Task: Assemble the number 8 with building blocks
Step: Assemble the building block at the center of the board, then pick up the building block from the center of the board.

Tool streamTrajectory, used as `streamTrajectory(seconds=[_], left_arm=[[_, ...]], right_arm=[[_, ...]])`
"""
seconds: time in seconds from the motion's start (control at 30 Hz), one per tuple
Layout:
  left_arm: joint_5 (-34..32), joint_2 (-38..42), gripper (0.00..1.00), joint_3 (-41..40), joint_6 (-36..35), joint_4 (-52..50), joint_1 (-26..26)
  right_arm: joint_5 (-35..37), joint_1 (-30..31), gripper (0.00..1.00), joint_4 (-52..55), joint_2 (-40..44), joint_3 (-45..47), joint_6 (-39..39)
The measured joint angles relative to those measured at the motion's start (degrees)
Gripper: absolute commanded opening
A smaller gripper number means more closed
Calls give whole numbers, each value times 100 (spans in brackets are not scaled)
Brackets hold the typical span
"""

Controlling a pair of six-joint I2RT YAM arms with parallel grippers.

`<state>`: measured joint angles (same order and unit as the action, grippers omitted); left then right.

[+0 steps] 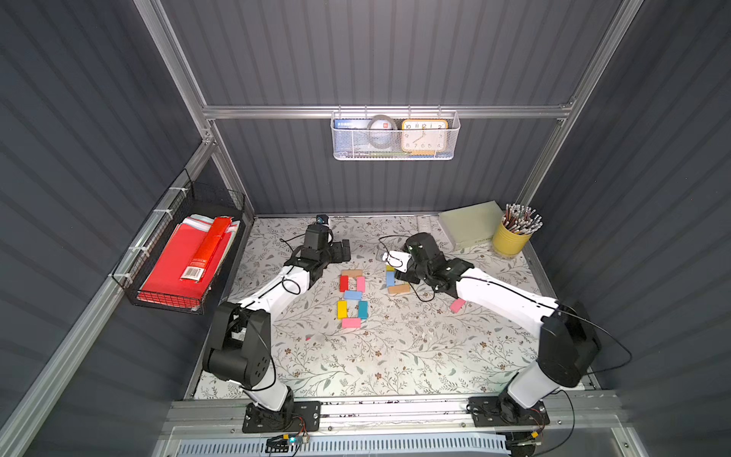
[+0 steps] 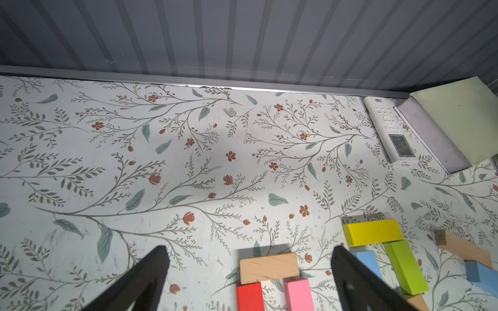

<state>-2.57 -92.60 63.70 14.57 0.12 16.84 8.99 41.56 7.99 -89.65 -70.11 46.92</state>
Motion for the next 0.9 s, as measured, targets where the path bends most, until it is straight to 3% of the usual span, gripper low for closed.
streamTrajectory(seconds=[0.03,0.17,0.3,0.4,0.53,0.9], left_arm=[[2,0,98,0,0,2,-2],[46,17,98,-31,0,26,0],[72,76,98,-42,-2,46,0],[109,105,98,-42,0,109,0],[118,109,98,-42,0,151,0],[330,109,98,-42,-87,210,190]], right_arm=[[-66,-42,99,-153,164,50,-214],[-579,-566,99,-461,533,234,-1502],[-1545,-1596,99,-431,472,267,-2809],[-1709,-2033,96,-223,286,267,-3407],[-1515,-2146,95,201,-98,262,-3746],[-955,-2640,91,1064,-551,603,-3790]])
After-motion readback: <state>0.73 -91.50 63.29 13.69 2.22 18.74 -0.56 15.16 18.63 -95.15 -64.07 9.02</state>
